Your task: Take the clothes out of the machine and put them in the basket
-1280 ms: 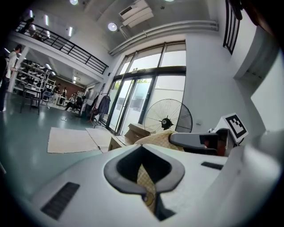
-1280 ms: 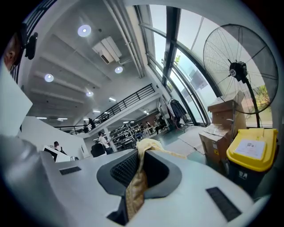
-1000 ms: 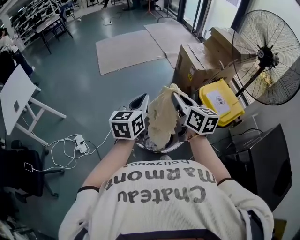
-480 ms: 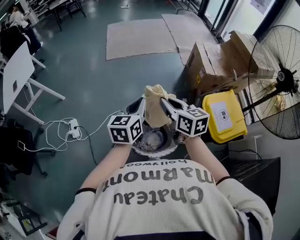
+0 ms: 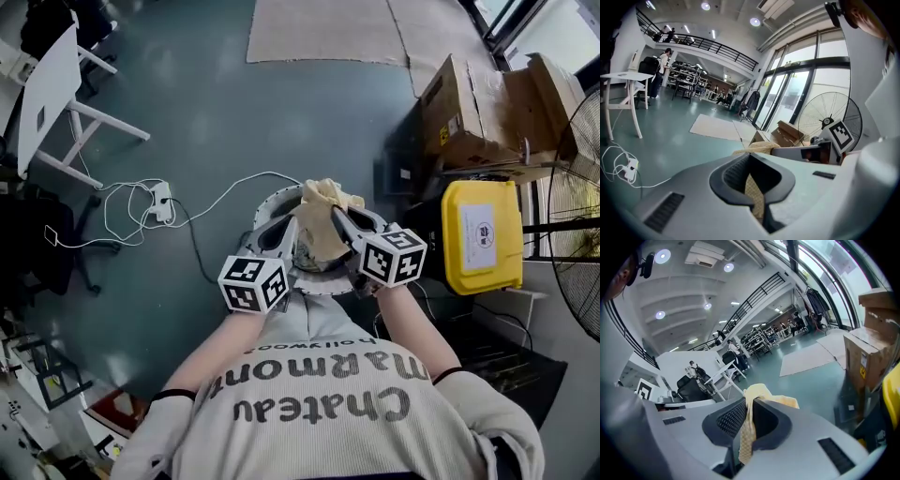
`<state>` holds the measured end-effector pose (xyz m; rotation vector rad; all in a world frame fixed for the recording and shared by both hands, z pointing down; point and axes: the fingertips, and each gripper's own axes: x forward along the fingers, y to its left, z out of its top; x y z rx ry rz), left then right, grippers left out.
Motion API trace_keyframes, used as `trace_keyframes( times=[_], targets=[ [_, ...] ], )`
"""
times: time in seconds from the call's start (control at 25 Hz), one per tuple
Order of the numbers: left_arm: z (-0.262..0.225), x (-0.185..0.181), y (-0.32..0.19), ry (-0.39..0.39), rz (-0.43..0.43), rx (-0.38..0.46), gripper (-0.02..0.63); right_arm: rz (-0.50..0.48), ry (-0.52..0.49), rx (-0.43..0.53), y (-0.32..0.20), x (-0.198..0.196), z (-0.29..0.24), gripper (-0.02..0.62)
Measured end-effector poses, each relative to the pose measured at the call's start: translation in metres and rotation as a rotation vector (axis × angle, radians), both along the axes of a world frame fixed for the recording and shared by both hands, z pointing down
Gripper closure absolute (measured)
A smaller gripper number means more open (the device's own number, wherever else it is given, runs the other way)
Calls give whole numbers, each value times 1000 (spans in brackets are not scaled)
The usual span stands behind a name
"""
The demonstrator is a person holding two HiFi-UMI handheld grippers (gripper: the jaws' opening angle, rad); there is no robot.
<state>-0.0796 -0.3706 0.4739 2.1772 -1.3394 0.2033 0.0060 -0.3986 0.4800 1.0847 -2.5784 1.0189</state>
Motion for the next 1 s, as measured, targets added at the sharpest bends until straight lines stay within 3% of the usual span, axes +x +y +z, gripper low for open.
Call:
trace_keyframes(
  times=[0.24, 0.6, 1.0],
  targets=[
    [73, -2, 18, -63, 48, -104, 598, -23, 29, -84, -1, -3, 78, 545],
    [172, -10, 22, -57, 60, -245, 598, 29, 19, -299, 21, -6, 206, 545],
    [278, -26, 16, -90, 48, -335, 598, -55, 54, -391, 32, -29, 317, 545]
  ],
)
